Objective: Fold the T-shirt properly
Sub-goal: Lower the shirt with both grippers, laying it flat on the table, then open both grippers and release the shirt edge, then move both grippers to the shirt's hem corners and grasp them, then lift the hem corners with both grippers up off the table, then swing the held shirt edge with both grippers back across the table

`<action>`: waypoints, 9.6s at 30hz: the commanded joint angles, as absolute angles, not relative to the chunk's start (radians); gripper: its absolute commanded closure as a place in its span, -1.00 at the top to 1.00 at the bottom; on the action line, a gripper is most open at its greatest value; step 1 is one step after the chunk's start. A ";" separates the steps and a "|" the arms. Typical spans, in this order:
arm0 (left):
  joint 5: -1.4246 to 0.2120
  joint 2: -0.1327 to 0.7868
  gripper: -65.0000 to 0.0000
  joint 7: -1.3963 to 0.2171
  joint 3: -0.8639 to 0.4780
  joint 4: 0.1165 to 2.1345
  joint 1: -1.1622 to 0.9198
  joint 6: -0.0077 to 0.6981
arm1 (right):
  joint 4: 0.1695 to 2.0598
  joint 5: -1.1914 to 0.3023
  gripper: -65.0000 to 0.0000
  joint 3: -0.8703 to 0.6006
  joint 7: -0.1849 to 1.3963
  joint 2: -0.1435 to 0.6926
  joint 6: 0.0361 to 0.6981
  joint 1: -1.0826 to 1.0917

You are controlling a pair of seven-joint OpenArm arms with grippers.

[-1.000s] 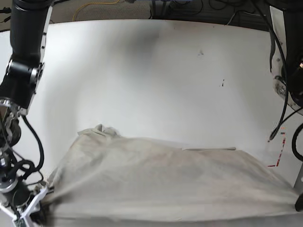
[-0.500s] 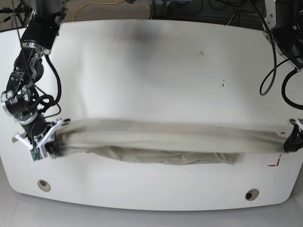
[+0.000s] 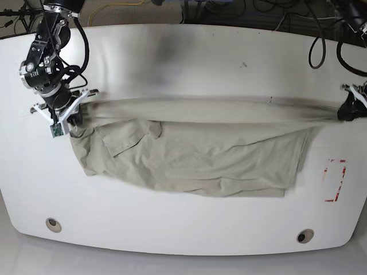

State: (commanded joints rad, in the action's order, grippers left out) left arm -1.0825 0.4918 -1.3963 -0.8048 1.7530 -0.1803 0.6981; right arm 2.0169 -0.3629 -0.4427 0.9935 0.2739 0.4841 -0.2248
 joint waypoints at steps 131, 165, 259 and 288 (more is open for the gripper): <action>-0.183 0.344 0.12 -1.376 -0.601 1.558 0.191 0.698 | 1.244 -0.219 0.47 -0.547 0.817 0.193 0.607 0.209; -0.185 0.312 0.15 -0.906 -0.466 1.098 0.438 0.638 | 1.233 -0.226 -0.92 -0.421 0.808 0.163 0.604 0.189; -0.183 0.275 -1.00 -1.185 -0.440 1.684 0.915 0.667 | 1.497 -0.223 -0.92 -0.153 1.040 0.372 0.604 0.926; -0.188 0.303 -1.00 -1.185 -0.443 1.570 1.070 0.676 | 1.506 -0.229 -0.91 -0.028 1.119 0.473 0.607 1.176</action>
